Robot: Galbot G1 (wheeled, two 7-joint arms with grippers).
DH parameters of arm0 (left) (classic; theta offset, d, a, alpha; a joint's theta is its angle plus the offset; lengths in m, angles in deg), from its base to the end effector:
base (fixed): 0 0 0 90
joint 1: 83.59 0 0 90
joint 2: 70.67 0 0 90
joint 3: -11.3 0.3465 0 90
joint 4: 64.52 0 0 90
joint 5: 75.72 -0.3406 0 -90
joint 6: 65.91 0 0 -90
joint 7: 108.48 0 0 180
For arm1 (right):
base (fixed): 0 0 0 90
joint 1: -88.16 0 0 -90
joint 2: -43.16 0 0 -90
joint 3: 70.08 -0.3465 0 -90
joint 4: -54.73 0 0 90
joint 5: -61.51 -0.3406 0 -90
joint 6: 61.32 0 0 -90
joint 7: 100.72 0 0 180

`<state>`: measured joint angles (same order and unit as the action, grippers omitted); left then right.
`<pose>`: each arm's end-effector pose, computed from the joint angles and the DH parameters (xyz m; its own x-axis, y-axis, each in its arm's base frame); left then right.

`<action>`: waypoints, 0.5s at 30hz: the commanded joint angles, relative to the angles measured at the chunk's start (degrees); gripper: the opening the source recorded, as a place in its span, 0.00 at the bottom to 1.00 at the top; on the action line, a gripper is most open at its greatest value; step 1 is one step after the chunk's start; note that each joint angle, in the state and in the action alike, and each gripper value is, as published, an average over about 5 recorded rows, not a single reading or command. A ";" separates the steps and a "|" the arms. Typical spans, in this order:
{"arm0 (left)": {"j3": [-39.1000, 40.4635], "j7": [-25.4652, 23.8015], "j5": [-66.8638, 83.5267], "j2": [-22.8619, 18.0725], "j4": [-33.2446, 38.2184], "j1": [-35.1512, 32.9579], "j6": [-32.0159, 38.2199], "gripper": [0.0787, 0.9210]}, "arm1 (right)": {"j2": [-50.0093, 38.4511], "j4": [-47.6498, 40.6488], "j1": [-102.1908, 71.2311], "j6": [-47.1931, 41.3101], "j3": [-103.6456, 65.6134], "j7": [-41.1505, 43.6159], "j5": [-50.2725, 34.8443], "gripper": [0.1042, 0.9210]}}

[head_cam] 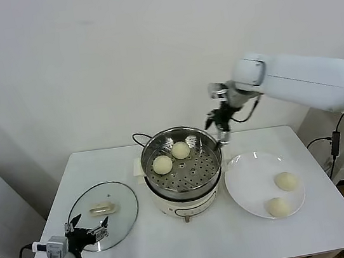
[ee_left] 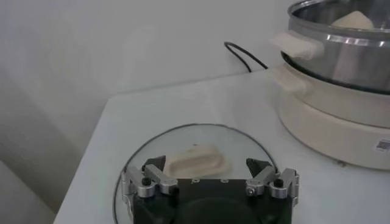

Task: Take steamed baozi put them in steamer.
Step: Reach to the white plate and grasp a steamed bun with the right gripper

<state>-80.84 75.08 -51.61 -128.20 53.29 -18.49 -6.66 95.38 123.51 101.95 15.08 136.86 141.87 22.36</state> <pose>0.2090 0.1102 -0.2648 -0.8624 0.0785 0.5001 0.1680 0.9763 0.1366 0.5633 -0.0641 -0.0099 -0.1165 -0.3174 0.9411 -0.9853 -0.0822 -0.1497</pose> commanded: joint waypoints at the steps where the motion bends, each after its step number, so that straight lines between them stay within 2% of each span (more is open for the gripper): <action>1: -0.15 0.05 -0.01 0.04 0.12 0.03 -0.10 0.88 | -16.44 3.89 -3.02 8.24 -0.31 8.16 11.18 0.88; 15: -0.52 0.05 0.25 0.08 -0.04 0.03 -0.02 0.88 | -17.08 2.01 -17.14 11.36 -8.30 8.50 18.17 0.88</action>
<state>-81.35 75.12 -51.38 -128.20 53.30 -18.46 -6.68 82.34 125.35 93.82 23.45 133.05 148.40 34.30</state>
